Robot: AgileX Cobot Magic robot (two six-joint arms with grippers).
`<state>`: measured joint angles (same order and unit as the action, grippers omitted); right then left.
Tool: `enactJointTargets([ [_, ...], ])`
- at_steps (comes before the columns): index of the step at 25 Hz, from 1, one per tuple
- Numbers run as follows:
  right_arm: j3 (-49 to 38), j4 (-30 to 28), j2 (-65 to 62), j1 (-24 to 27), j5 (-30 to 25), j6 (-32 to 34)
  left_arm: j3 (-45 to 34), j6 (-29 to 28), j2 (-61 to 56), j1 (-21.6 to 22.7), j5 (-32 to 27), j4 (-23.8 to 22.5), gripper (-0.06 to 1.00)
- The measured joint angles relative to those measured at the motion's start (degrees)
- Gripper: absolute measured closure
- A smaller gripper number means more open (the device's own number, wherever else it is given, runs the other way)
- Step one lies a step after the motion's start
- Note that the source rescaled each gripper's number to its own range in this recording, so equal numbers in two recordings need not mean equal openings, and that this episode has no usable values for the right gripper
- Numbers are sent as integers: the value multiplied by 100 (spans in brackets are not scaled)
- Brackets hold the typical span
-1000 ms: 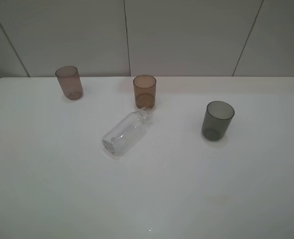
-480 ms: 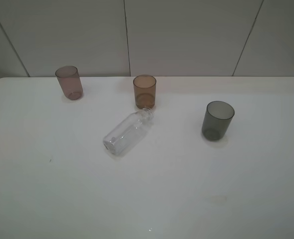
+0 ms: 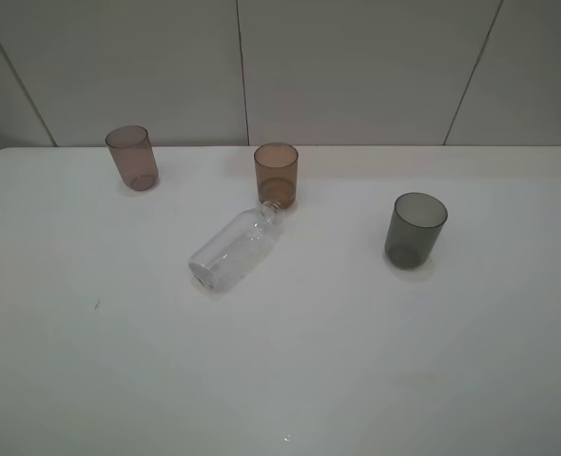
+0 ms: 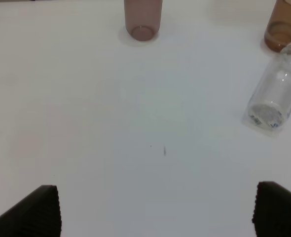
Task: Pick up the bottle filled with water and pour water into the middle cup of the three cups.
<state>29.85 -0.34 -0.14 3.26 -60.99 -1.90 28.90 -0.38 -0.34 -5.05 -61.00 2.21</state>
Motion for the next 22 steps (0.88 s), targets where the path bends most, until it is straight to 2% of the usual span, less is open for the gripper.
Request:
enactJointTargets([
  [22, 0, 0, 0, 0, 0, 0, 0, 0, 0, 0, 0, 11, -6],
])
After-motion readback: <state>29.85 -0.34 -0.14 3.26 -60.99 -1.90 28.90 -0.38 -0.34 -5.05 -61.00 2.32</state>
